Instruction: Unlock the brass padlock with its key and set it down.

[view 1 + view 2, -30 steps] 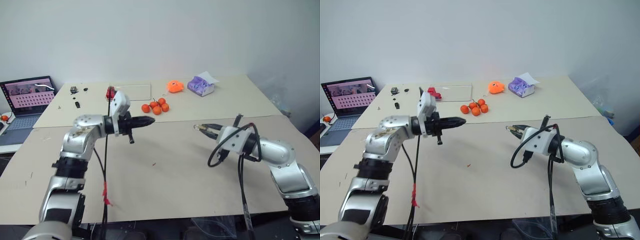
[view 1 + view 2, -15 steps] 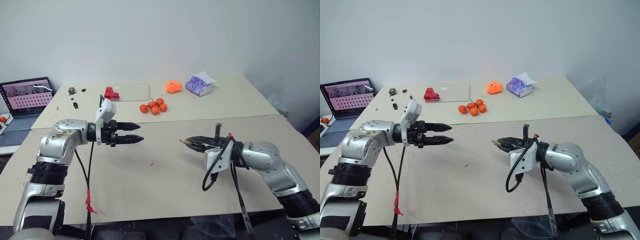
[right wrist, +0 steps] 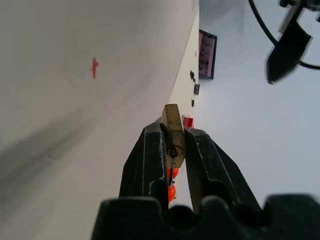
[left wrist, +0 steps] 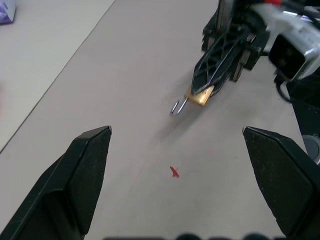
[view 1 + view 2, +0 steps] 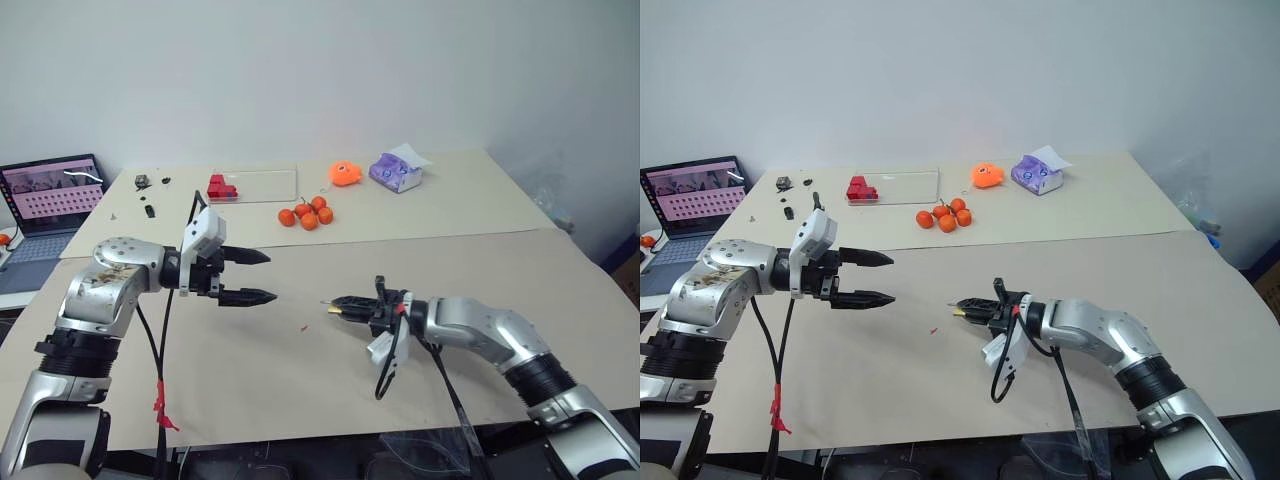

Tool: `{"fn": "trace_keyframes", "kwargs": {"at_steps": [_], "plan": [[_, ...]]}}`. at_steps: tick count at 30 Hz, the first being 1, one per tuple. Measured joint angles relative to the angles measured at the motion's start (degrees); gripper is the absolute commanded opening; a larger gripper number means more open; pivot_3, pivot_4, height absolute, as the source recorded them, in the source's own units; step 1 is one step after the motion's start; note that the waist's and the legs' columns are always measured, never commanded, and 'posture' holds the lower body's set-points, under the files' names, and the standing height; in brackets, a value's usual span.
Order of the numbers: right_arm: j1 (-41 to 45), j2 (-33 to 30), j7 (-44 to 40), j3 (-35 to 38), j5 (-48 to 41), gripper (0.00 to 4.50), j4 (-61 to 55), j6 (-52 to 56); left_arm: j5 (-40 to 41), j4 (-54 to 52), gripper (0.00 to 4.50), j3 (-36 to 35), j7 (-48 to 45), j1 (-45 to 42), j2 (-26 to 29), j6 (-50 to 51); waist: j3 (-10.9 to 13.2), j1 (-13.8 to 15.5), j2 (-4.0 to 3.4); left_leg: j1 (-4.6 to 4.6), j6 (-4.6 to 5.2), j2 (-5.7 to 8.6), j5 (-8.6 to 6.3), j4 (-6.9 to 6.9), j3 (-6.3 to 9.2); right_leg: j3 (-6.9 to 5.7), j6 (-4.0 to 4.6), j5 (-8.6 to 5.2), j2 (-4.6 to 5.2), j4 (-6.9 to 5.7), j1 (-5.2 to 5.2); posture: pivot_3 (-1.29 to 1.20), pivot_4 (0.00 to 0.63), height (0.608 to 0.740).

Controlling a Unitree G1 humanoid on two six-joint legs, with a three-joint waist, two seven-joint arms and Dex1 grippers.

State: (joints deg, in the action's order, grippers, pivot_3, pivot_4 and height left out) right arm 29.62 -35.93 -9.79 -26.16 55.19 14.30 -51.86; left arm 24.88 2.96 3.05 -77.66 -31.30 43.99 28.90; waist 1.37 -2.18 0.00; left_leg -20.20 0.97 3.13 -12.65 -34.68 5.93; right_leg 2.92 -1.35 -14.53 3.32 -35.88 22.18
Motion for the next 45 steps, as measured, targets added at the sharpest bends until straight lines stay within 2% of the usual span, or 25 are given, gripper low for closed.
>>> {"fn": "trace_keyframes", "kwargs": {"at_steps": [4, 5, 6, 7, 8, 10, 12, 15, 16, 22, 31, 34, 35, 37, 39, 42, 45], "plan": [[3.8, 1.8, 8.0, -5.2, 7.3, 0.15, 7.7, -1.0, 0.1, -0.5, 4.46, -0.1, 0.4, 0.1, 0.5, 0.2, 0.0, -0.8, 0.01, 0.0, -0.08, 0.01, 0.05, 0.02, 0.0, 0.07, 0.01, 0.0, -0.01, 0.01, 0.01, 0.0, 0.0, 0.74], [5.0, 2.2, 9.4, -6.2, 7.9, 0.15, 9.7, -1.3, 0.2, -0.6, 4.46, -0.2, 0.5, 0.1, 0.5, 0.3, 0.0, -1.1, 0.01, 0.0, -0.1, 0.02, 0.06, 0.02, 0.02, 0.1, 0.01, 0.0, -0.01, 0.0, 0.0, 0.0, 0.15, 0.74], [6.4, 2.5, 10.1, -6.8, 8.2, 0.15, 10.9, -1.6, 0.3, -0.9, 4.46, -0.4, 0.6, 0.1, 0.6, 0.3, 1.2, -1.3, 0.55, -0.08, 0.01, -0.02, -0.01, 0.08, 0.0, 0.12, 0.03, 0.0, -0.02, 0.05, -0.16, 0.0, 0.15, 0.74], [8.2, 2.7, 10.8, -6.9, 8.0, 0.15, 11.8, -2.0, 0.5, -1.4, 4.46, -1.1, 0.6, -0.1, 0.9, 0.3, 2.5, -1.4, 0.18, 0.73, 0.5, -0.07, -0.3, 0.13, -0.01, 0.24, 0.23, 0.05, -0.02, 0.1, -0.66, 0.0, 0.15, 0.74], [8.9, 3.2, 11.2, -7.1, 7.9, 0.15, 12.7, -2.3, 0.6, -1.4, 4.46, -1.1, 0.7, 0.0, 0.9, 0.3, 3.0, -1.7, 0.42, 1.01, 0.64, 0.01, -0.34, 0.63, -0.02, 0.27, 0.33, 0.1, 0.01, 0.2, -0.81, 0.0, 0.15, 0.74], [10.1, 3.9, 11.2, -8.5, 7.6, 0.15, 14.7, -3.5, 0.6, -1.4, 4.46, -1.0, 0.8, 0.6, 0.6, 0.3, 3.2, -1.9, 0.66, 1.06, 0.66, -0.15, -0.29, 0.49, 0.02, 0.25, 0.4, 0.05, -0.22, 0.17, -0.83, 0.0, 0.15, 0.74], [11.0, 4.3, 11.2, -9.5, 7.5, 1.16, 15.9, -4.5, 0.6, -1.4, 4.5, -1.0, 1.2, 0.6, 0.4, 0.3, 3.2, -2.0, 0.66, 1.04, 0.71, -0.25, -0.32, 0.47, 0.1, 0.25, 0.42, 0.01, -0.3, 0.1, -0.76, 0.0, 0.15, 0.74], [12.3, 3.8, 10.7, -10.4, 6.6, 2.01, 17.1, -6.2, 0.6, -1.2, 4.5, -1.0, 1.7, 0.5, -0.5, 0.2, 3.2, -1.9, 0.65, 0.86, 0.92, -0.34, -0.45, 0.47, 0.09, 0.3, 0.42, -0.01, -0.32, -0.04, -0.45, 0.0, 0.15, 0.74], [12.4, 3.3, 10.5, -10.5, 6.4, 2.46, 17.2, -6.6, 0.6, -1.2, 4.5, -0.9, 1.8, 0.5, -0.7, 0.1, 3.2, -1.9, 0.64, 0.86, 0.94, -0.33, -0.47, 0.48, 0.08, 0.32, 0.42, -0.01, -0.31, -0.04, -0.45, 0.0, 0.15, 0.74], [12.4, -3.3, 8.2, -10.4, 2.4, 4.47, 16.4, -10.5, 0.4, 0.3, 4.5, -0.7, 1.9, 0.3, -2.3, -0.5, 3.4, -1.8, 0.5, 1.08, 0.99, -0.25, -0.5, 0.43, 0.04, 0.38, 0.4, -0.03, -0.27, 0.16, -0.82, 0.0, 0.15, 0.74], [9.9, -14.8, 3.8, -8.0, -4.1, 4.47, 17.4, -13.2, 0.1, 0.7, 4.5, 0.2, 0.5, 0.4, -3.2, -1.6, 3.5, -1.7, 0.42, 1.18, 1.02, -0.23, -0.52, 0.4, 0.01, 0.4, 0.37, -0.05, -0.23, 0.18, -0.98, 0.0, 0.15, 0.74], [7.2, -18.2, -10.4, -7.3, -20.6, 4.47, 20.3, -10.8, 0.0, 0.2, 4.5, 0.2, 0.0, 2.2, -2.5, -2.7, 3.6, -1.8, 0.43, 1.17, 1.29, -0.47, -0.68, 0.38, -0.09, 0.44, 0.37, -0.05, -0.25, 0.39, -1.19, 0.0, 0.15, 0.74], [5.1, -19.4, -17.0, -6.7, -28.5, 4.47, 19.0, -7.0, -0.1, 0.2, 4.5, 0.0, 0.3, 2.8, -2.4, -2.9, 3.6, -1.7, 0.43, 1.16, 1.42, -0.6, -0.75, 0.32, -0.09, 0.44, 0.37, -0.05, -0.25, 0.53, -1.33, 0.0, 0.15, 0.74], [-1.2, -22.4, -31.7, -4.5, -47.0, 4.47, 12.5, 7.2, -0.2, 0.3, 4.5, -1.4, 1.9, 3.9, -2.3, -4.1, 3.8, -1.3, 0.25, 1.11, 1.9, -0.9, -1.07, -0.15, 0.05, 0.39, 0.38, -0.05, -0.27, 0.81, -1.79, 0.0, 0.15, 0.74], [-7.7, -26.6, -43.2, -1.1, -64.4, 4.47, 2.7, 26.5, -0.4, 0.5, 4.5, -3.3, 5.3, 4.3, -2.7, -5.0, 3.9, -0.4, 0.04, 1.02, 2.02, -0.87, -1.14, -0.19, 0.1, 0.38, 0.38, -0.04, -0.12, 0.87, -1.74, 0.0, 0.15, 0.74], [-14.7, -29.9, -47.6, 6.3, -83.5, 4.47, -10.5, 50.2, 0.0, 1.4, 4.5, -6.8, 12.0, 4.1, -4.5, -4.0, 4.0, 0.0, -0.11, 1.01, 2.16, -0.9, -1.23, -0.19, 0.11, 0.28, 0.38, -0.04, 0.01, 0.83, -1.64, 0.0, 0.15, 0.74], [-19.2, -30.2, -44.6, 14.6, -94.5, 4.47, -18.1, 62.4, 0.1, 1.0, 4.5, -8.6, 17.5, 4.2, -7.2, -2.4, 4.0, 0.3, -0.11, 0.97, 2.18, -0.98, -1.26, -0.14, 0.16, 0.08, 0.37, -0.04, -0.02, 0.88, -1.6, 0.0, 0.15, 0.74]]}}
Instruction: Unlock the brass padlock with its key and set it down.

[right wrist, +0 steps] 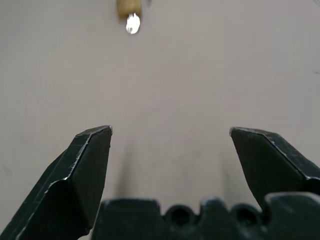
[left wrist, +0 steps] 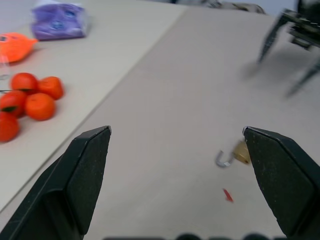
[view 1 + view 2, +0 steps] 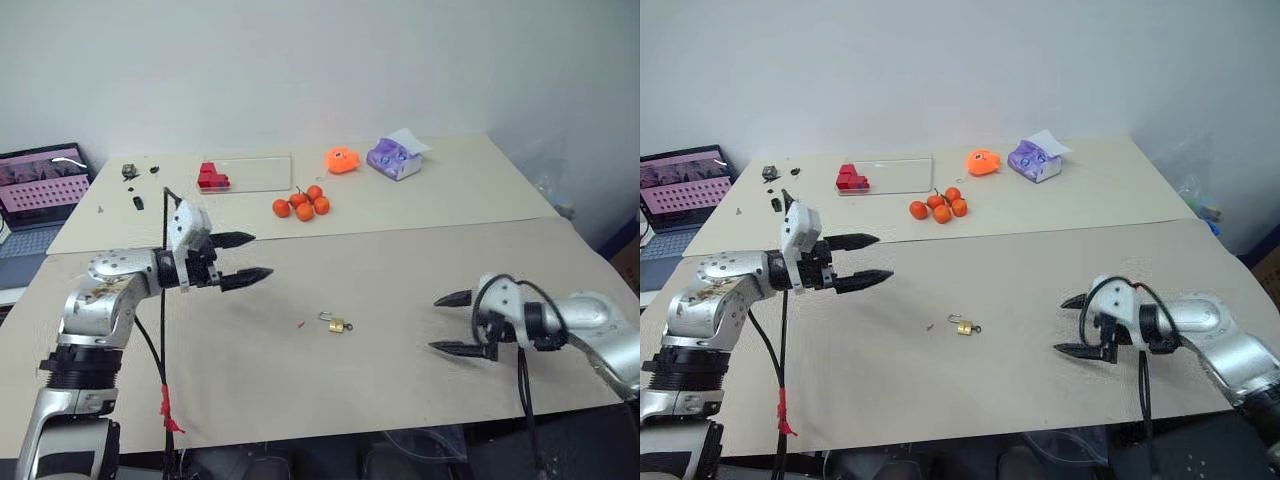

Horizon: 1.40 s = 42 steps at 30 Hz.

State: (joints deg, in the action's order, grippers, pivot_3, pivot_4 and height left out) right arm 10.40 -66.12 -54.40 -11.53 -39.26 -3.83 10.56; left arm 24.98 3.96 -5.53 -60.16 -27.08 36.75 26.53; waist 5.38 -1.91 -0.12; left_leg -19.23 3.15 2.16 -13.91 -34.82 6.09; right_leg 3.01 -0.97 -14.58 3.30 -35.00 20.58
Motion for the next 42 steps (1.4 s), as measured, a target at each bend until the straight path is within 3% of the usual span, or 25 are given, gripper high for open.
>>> {"fn": "trace_keyframes", "kwargs": {"at_steps": [2, 7, 11, 12, 17, 28, 30, 33, 34, 35, 42], "plan": [[-4.7, 1.5, 4.9, 7.3, -5.8, 4.47, -5.3, 7.4, 0.7, -1.3, 4.5, -1.9, 5.5, 0.2, -3.7, 0.8, 0.0, 0.7, 0.03, -0.03, -0.01, -0.04, -0.01, -0.02, 0.03, -0.07, 0.0, 0.0, 0.0, 0.01, 0.05, 0.0, 0.15, 0.74], [-7.0, 9.3, 15.8, 14.8, -11.4, 4.47, -10.6, 16.3, 0.9, -3.1, 4.5, -3.6, 16.6, 0.3, -8.9, 2.3, 0.1, 1.4, 0.1, -0.09, -0.05, 0.07, 0.0, 0.0, -0.01, -0.05, -0.02, 0.01, 0.04, 0.01, 0.19, 0.0, 0.15, 0.74], [-5.8, 19.2, 28.6, 17.6, -10.0, 4.47, -11.2, 19.7, -2.9, -3.6, 4.5, -2.5, 25.8, 0.9, -14.5, 1.1, 0.0, 1.7, 0.19, -0.08, -0.21, 0.13, 0.03, 0.05, -0.05, -0.03, -0.04, 0.02, 0.01, 0.02, 0.22, 0.0, 0.15, 0.74], [-4.4, 23.2, 33.5, 17.8, -7.9, 4.47, -10.2, 20.2, -4.7, -3.6, 4.5, -1.7, 28.5, 1.3, -16.2, 0.1, 0.0, 1.7, 0.18, -0.1, -0.62, 0.09, 0.07, 0.04, -0.06, 0.05, -0.05, 0.04, 0.02, 0.0, 0.32, 0.0, 0.15, 0.74], [0.1, 29.7, 43.3, 17.8, 0.5, 4.47, -7.9, 20.9, -9.4, -3.1, 4.5, -1.2, 37.9, 2.5, -20.6, -3.5, 0.0, 1.9, 0.13, -0.37, -0.9, 0.11, 0.22, 0.1, -0.19, 0.17, -0.11, 0.08, -0.23, -0.11, 0.62, 0.0, 0.15, 0.74], [4.4, 34.5, 48.8, 18.8, 17.1, 4.47, -0.5, 15.6, -15.9, 2.0, 4.5, -2.7, 49.6, 5.0, -24.4, -12.5, 0.0, 2.1, 0.11, -0.41, -0.9, 0.16, 0.22, 0.1, -0.25, 0.15, -0.12, 0.1, -0.28, -0.08, 0.61, 0.0, 0.15, 0.74], [4.8, 35.3, 49.5, 19.1, 19.1, 4.47, 0.7, 14.5, -16.7, 3.8, 4.5, -2.2, 50.4, 4.4, -25.1, -14.1, 0.0, 1.0, -0.05, -0.87, -0.68, 1.17, 0.42, 0.27, 0.72, -1.51, -0.14, -0.08, 0.61, 0.16, -0.34, 0.0, 0.15, 0.74], [5.6, 37.8, 49.7, 19.0, 21.1, 4.47, 2.5, 13.4, -17.3, 6.0, 4.5, -1.8, 51.5, 3.1, -26.4, -16.4, 0.0, -0.6, -0.22, -0.86, -1.55, 3.08, 1.83, 0.69, 3.68, -4.77, -0.84, -0.68, 2.21, 0.0, -0.91, 0.0, 0.15, 0.74], [6.0, 38.6, 49.7, 19.0, 21.4, 4.47, 3.1, 13.4, -17.8, 6.3, 4.5, -1.7, 51.8, 2.9, -26.6, -17.1, 0.0, -0.3, -0.29, -0.67, -2.92, 2.83, 2.47, 0.79, 3.62, -4.3, -0.85, -0.67, 2.15, 0.02, -0.14, 0.0, 0.15, 0.74], [6.5, 39.7, 49.7, 19.0, 21.8, 4.47, 3.9, 13.3, -18.2, 7.6, 4.5, -1.4, 52.0, 2.8, -26.9, -18.3, -0.1, 0.2, -0.29, -0.93, -3.09, 2.93, 2.57, 0.98, 3.32, -3.87, -0.78, -0.62, 2.12, -0.12, -0.31, 0.0, 0.15, 0.74], [7.3, 40.7, 49.7, 19.4, 24.3, 4.47, 6.2, 12.7, -19.5, 13.0, 4.5, 0.4, 52.5, 1.3, -28.5, -21.9, 0.0, 1.2, -0.26, -0.95, -2.68, 2.92, 2.31, 1.02, 3.05, -3.37, -0.84, -0.58, 2.12, -0.03, -0.25, 0.0, 0.15, 0.74]]}}
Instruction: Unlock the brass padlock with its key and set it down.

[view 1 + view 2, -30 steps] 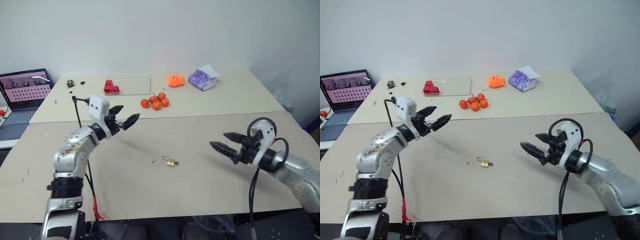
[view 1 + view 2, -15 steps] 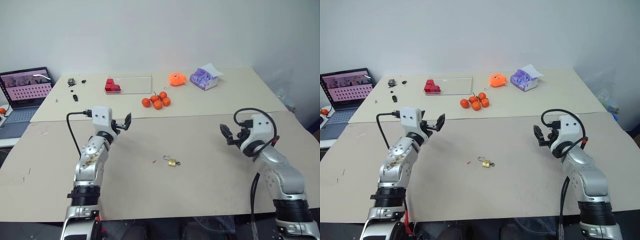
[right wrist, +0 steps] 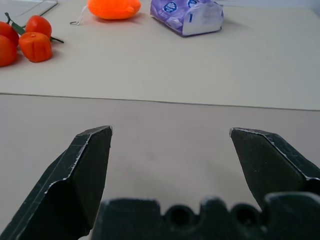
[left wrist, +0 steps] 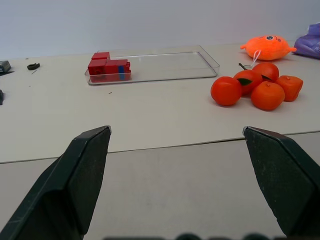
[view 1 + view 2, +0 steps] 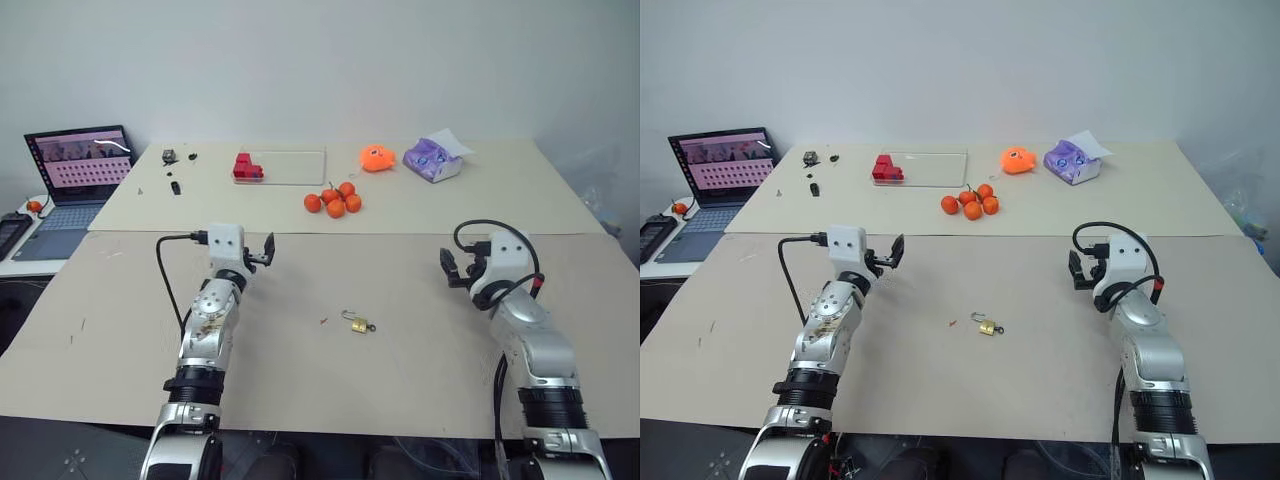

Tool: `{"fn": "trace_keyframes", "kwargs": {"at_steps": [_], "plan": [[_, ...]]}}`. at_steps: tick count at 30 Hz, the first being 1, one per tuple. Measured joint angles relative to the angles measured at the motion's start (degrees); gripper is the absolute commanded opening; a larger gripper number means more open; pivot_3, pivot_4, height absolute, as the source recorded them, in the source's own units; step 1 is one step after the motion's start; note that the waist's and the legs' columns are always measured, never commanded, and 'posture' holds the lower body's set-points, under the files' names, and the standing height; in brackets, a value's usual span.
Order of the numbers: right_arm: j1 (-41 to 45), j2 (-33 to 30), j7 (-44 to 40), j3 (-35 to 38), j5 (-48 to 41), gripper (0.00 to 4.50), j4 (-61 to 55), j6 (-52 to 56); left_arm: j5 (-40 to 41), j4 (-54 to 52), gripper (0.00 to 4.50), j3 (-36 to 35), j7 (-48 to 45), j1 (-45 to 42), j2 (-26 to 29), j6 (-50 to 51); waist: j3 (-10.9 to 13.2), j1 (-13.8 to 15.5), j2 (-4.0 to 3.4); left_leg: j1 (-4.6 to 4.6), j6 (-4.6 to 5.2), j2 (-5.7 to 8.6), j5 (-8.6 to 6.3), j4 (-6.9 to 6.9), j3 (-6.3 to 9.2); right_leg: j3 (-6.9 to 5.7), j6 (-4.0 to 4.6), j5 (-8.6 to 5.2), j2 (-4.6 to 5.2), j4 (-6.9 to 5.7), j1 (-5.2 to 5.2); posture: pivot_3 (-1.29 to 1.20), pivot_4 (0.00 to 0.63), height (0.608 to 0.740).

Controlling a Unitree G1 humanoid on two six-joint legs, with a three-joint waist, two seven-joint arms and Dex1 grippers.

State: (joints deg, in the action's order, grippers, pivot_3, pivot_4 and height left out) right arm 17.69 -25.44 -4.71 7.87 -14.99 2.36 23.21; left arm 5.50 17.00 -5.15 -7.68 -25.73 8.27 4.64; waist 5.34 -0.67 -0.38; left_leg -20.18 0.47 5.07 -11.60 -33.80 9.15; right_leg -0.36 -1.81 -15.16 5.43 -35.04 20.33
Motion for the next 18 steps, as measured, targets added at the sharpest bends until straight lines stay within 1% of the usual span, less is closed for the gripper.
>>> {"fn": "trace_keyframes", "kwargs": {"at_steps": [5, 12, 18], "plan": [[0.2, 0.0, -0.9, 0.3, 1.4, 4.47, 0.2, -0.4, -1.2, 4.3, 4.5, 0.4, 0.5, -1.2, -0.2, -3.6, 0.0, -0.2, 0.0, 0.03, 0.05, -0.04, -0.03, 0.02, -0.06, 0.07, 0.0, 0.0, -0.13, -0.02, 0.02, 0.0, 0.15, 0.74], [-0.2, -0.1, -2.3, 2.8, 2.2, 4.47, 0.2, -1.6, -2.7, 11.0, 4.5, -0.7, 1.9, -1.3, 1.8, -8.7, 0.0, -0.2, 0.0, 0.06, 0.08, -0.04, -0.05, 0.04, -0.09, 0.13, 0.0, 0.0, -0.13, -0.03, 0.05, 0.0, 0.15, 0.74], [-0.2, -0.1, -2.7, 4.0, 2.9, 4.47, 0.5, -1.8, -2.9, 12.5, 4.5, -0.7, 1.9, -1.3, 1.9, -10.1, 0.0, -0.1, 0.0, 0.03, 0.08, -0.04, -0.05, 0.04, -0.09, 0.14, 0.0, 0.0, -0.1, -0.01, 0.05, 0.0, 0.15, 0.74]]}}
